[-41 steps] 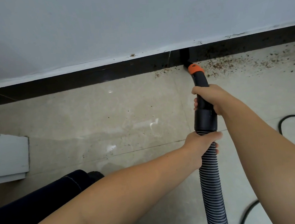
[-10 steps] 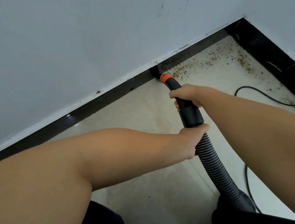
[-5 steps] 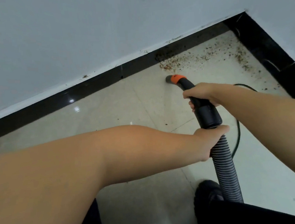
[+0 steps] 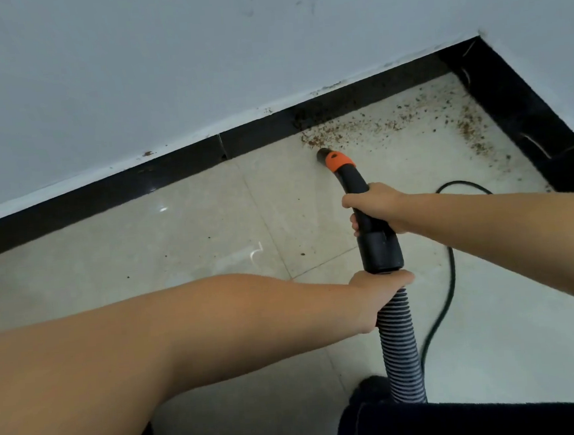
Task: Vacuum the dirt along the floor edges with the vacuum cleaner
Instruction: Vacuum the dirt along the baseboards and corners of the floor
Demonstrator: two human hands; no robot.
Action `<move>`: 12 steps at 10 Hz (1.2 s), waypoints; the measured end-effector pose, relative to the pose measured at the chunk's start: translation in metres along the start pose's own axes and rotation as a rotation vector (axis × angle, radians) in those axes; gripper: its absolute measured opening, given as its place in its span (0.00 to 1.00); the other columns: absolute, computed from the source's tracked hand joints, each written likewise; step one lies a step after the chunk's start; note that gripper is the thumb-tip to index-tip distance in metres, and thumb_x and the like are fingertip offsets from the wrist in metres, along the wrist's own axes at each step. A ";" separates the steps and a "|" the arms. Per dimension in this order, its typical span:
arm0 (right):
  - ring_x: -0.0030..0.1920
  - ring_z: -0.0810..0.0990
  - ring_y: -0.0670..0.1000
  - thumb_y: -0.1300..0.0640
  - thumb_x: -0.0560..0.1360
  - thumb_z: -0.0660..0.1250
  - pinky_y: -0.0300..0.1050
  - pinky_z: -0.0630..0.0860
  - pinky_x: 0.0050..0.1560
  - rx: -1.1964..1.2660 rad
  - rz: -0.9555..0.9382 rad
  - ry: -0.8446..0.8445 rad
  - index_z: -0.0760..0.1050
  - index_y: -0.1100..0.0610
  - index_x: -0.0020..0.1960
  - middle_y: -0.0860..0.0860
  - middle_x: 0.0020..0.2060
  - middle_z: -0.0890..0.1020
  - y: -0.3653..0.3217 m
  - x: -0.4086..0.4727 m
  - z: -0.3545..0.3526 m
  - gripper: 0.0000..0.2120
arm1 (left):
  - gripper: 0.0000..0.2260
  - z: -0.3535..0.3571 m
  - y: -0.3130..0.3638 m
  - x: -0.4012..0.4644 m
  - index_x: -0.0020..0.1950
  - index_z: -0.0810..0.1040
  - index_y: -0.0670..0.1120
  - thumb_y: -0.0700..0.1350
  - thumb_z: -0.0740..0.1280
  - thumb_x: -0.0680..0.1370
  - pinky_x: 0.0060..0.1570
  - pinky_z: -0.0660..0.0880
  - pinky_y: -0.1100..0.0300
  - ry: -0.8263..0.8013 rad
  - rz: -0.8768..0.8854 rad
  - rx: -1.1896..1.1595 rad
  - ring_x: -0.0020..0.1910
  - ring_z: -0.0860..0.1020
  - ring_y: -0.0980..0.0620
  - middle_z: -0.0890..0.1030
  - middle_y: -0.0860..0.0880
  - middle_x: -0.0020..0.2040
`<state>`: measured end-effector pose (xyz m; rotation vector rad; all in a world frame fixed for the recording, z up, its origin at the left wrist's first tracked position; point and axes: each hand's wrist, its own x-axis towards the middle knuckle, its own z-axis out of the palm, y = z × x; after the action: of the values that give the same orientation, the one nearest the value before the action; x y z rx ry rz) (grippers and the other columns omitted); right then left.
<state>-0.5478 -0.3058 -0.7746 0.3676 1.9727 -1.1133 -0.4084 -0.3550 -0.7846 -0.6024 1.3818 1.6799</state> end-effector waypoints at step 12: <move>0.24 0.76 0.51 0.62 0.74 0.66 0.46 0.78 0.30 0.112 -0.035 0.030 0.69 0.60 0.50 0.55 0.27 0.77 0.016 0.019 -0.054 0.07 | 0.07 0.049 0.027 0.043 0.45 0.76 0.45 0.42 0.73 0.74 0.38 0.75 0.61 0.075 -0.116 -0.409 0.33 0.76 0.52 0.78 0.48 0.36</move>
<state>-0.5779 -0.2553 -0.7832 0.4123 1.9547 -1.2501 -0.4457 -0.2955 -0.7913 -0.9651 1.0331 1.8728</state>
